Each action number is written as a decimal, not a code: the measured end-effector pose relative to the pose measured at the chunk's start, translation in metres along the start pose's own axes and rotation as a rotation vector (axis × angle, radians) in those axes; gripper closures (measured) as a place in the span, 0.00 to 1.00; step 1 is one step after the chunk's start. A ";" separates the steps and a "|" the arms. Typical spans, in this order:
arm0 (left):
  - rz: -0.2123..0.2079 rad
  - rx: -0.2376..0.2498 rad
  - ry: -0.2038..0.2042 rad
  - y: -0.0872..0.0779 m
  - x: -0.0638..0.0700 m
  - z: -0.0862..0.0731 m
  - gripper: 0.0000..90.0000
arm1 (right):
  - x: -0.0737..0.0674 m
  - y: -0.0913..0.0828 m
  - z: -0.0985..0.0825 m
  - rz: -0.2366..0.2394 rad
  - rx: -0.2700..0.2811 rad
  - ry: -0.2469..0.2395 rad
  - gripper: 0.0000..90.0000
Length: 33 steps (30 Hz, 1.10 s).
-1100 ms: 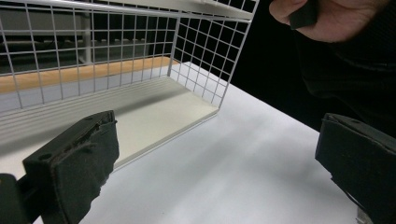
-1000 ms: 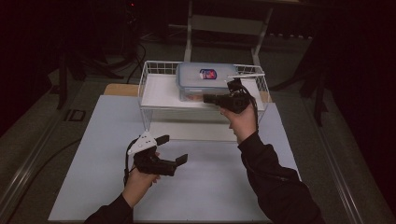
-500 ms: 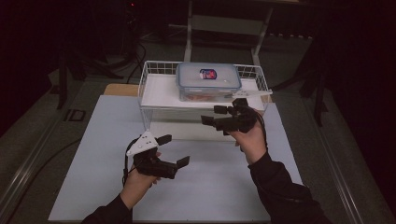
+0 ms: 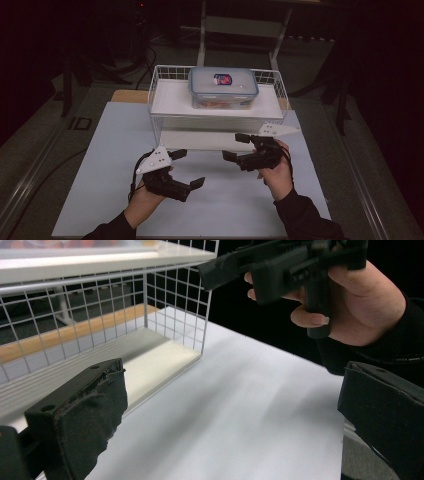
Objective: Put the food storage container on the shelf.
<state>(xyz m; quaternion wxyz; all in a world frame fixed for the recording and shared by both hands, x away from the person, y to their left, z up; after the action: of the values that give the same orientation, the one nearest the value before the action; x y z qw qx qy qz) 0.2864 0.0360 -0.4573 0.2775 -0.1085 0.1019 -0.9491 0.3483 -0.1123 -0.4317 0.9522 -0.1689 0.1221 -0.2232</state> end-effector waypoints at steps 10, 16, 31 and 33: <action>-0.023 -0.016 -0.009 -0.014 -0.004 -0.016 0.00 | -0.001 -0.008 -0.051 -0.003 -0.032 -0.043 0.17; -0.043 -0.044 -0.023 -0.017 -0.005 -0.032 0.00 | 0.002 -0.016 -0.072 -0.025 -0.043 -0.036 0.17; -0.039 -0.106 -0.054 -0.026 -0.011 -0.068 0.00 | 0.008 -0.047 -0.105 -0.081 -0.035 -0.016 0.17; -0.038 -0.102 -0.058 -0.029 -0.011 -0.071 0.00 | 0.009 -0.051 -0.109 -0.090 -0.030 -0.011 0.17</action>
<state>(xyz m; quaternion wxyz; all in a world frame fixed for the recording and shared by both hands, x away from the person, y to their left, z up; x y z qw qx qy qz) 0.2621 0.0756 -0.5194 0.2563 -0.1521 0.1398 -0.9443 0.3030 -0.1891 -0.5134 0.9392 -0.1897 0.1126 -0.2632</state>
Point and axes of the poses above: each handheld gripper's, and its own axes: y roughly forward along the jaws, z roughly out of its top, x roughly to its right, the point moved 9 cm from there along y, roughly forward along the jaws, and after that the axes turned 2 degrees about -y, right-handed, at the moved point
